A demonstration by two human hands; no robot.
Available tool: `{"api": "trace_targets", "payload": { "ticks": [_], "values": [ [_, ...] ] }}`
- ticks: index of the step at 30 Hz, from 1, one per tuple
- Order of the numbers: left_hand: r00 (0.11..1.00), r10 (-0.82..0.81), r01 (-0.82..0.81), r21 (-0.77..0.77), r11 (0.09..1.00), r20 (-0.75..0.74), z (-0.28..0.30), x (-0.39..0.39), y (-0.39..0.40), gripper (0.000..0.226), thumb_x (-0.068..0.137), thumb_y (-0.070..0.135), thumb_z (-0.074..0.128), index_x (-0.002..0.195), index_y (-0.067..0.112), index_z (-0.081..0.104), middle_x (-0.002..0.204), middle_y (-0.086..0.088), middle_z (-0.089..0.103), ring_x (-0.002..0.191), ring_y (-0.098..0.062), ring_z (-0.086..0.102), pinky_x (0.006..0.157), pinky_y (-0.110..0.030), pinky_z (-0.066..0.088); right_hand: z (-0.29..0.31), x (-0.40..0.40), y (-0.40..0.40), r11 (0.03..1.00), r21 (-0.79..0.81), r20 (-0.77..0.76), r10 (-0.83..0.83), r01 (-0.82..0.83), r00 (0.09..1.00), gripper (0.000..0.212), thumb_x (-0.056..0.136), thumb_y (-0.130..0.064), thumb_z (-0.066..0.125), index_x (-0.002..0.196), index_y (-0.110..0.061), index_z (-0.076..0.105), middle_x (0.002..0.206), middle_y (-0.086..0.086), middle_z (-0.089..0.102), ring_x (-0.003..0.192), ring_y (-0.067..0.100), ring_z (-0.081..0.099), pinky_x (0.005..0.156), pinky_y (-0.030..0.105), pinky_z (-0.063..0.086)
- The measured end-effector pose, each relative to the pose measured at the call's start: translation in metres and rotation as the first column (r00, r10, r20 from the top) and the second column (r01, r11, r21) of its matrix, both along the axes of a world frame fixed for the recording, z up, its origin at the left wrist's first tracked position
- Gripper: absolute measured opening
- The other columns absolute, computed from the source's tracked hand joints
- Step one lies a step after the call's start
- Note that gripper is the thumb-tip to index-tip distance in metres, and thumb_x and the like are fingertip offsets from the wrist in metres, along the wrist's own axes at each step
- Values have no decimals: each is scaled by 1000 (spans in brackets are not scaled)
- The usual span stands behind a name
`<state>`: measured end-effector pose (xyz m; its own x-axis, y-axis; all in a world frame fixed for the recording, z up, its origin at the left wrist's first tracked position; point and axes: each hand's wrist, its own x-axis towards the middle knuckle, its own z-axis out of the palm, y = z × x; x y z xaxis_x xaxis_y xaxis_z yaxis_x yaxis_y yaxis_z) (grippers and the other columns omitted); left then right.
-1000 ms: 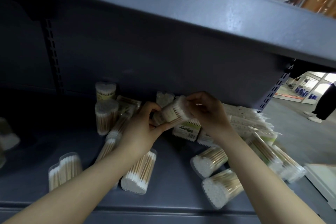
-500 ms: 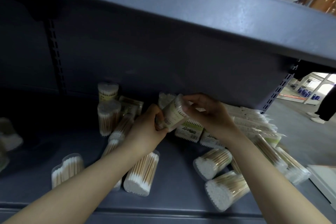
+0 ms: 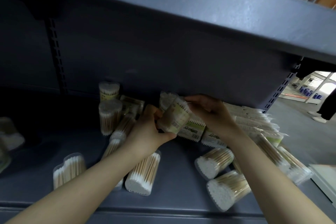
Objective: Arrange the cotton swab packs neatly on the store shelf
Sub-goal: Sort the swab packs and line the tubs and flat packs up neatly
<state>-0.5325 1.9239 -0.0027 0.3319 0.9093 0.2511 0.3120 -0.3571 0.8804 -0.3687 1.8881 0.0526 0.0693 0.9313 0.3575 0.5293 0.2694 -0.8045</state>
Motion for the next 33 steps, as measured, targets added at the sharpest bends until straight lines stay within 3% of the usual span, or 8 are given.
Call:
{"api": "trace_targets", "payload": {
  "ticks": [4, 7, 13, 23, 29, 33],
  "values": [
    [996, -10, 9, -13, 1000, -91, -6, 5, 1, 65, 61, 28, 84, 110, 19, 43, 107, 1, 58, 94, -15, 59, 80, -34, 52, -2, -2, -2, 1000, -12, -3, 14, -14, 1000, 22, 90, 2, 51, 102, -9, 66, 97, -5, 64, 84, -12, 58, 77, 6, 45],
    [984, -30, 26, -25, 999, -177, -9, 8, 2, 72, 59, 39, 83, 119, 15, 49, 118, -4, 55, 102, -18, 57, 84, -33, 50, -2, -4, -2, 1000, -21, -22, 5, -6, 1000, 22, 90, 1, 50, 98, -13, 65, 94, -10, 62, 81, -16, 56, 75, 4, 44],
    [988, -47, 47, -4, 999, -150, -8, 7, -5, 73, 60, 43, 83, 119, 16, 49, 117, -2, 57, 105, -17, 56, 88, -36, 49, -2, -3, -1, 999, -34, -98, 3, -7, 995, 28, 91, 0, 49, 86, -24, 64, 92, -13, 63, 82, -13, 58, 75, 8, 47],
    [964, -2, 28, 94, 995, -268, 0, 7, -12, 71, 64, 48, 78, 120, 18, 45, 120, 2, 56, 106, -15, 55, 77, -22, 42, -1, -2, -1, 999, -46, -88, 10, -14, 996, 31, 91, 1, 47, 86, -24, 64, 95, -10, 64, 85, -10, 58, 80, 11, 47],
    [961, 7, 17, 85, 996, -277, 2, 10, -13, 72, 67, 42, 78, 124, 18, 42, 119, 2, 57, 105, -15, 56, 78, -24, 45, 1, -2, -5, 999, -8, -87, 38, -39, 995, 27, 89, 4, 49, 88, -19, 64, 90, -8, 63, 82, -9, 58, 77, 8, 47],
    [950, 10, 2, 37, 999, -313, 4, 15, -11, 67, 68, 37, 76, 122, 18, 41, 109, 0, 60, 97, -19, 59, 79, -34, 52, 0, 0, -7, 997, 19, -47, 78, -77, 996, 28, 88, 9, 48, 93, -13, 64, 94, -3, 65, 91, 2, 60, 82, 15, 49]
  ]
}}
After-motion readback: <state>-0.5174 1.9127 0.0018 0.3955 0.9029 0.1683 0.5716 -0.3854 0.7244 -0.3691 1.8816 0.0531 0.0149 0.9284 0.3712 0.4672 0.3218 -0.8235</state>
